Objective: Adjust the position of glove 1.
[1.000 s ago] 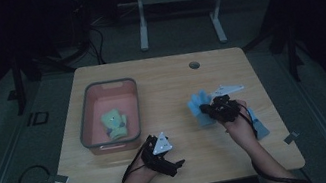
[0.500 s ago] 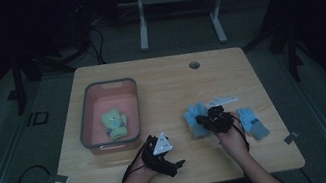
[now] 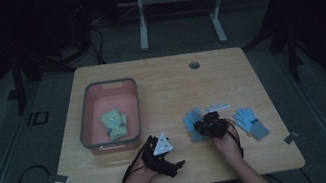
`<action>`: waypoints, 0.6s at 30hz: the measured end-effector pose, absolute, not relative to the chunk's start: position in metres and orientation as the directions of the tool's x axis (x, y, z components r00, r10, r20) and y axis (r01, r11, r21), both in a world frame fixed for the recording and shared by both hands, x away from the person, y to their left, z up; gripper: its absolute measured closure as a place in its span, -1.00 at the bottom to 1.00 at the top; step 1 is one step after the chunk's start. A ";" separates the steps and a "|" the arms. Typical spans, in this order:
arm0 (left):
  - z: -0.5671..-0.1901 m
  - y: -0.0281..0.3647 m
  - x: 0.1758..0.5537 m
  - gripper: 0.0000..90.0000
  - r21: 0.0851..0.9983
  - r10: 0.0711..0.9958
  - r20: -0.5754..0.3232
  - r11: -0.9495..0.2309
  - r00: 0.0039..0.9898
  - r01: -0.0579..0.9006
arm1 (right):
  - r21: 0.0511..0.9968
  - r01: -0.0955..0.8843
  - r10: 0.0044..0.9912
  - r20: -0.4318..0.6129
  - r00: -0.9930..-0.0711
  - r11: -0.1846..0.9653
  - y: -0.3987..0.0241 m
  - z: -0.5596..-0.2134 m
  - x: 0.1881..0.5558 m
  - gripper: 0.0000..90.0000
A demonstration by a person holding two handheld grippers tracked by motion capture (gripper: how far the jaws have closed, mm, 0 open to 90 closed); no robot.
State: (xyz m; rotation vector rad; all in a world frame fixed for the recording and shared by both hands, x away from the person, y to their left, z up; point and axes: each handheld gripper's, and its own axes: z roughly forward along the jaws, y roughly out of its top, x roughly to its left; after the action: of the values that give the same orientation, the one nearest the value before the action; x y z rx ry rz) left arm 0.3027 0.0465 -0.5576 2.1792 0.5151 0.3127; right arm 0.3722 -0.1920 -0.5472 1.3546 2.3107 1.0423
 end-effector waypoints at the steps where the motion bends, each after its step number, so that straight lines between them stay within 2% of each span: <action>1: -0.558 0.046 0.303 -0.96 0.794 0.465 0.043 -0.553 0.884 0.252 | 0.699 0.645 0.841 0.118 -0.529 0.308 -0.191 -0.547 0.372 0.73; 8: -0.558 0.046 0.303 -0.96 0.794 0.463 0.038 -0.552 0.885 0.254 | 0.711 0.631 0.835 0.115 -0.539 0.310 -0.195 -0.536 0.372 0.62; 18: -0.558 0.046 0.302 -0.96 0.794 0.454 0.035 -0.554 0.890 0.251 | 0.754 0.546 0.774 0.081 -0.628 0.365 -0.221 -0.516 0.370 0.56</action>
State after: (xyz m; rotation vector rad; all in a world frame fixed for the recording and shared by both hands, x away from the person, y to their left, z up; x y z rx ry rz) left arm 0.3016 0.0460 -0.5583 2.1821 0.5039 0.2969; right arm 0.3697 -0.2213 -0.5158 1.1688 2.3426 1.1259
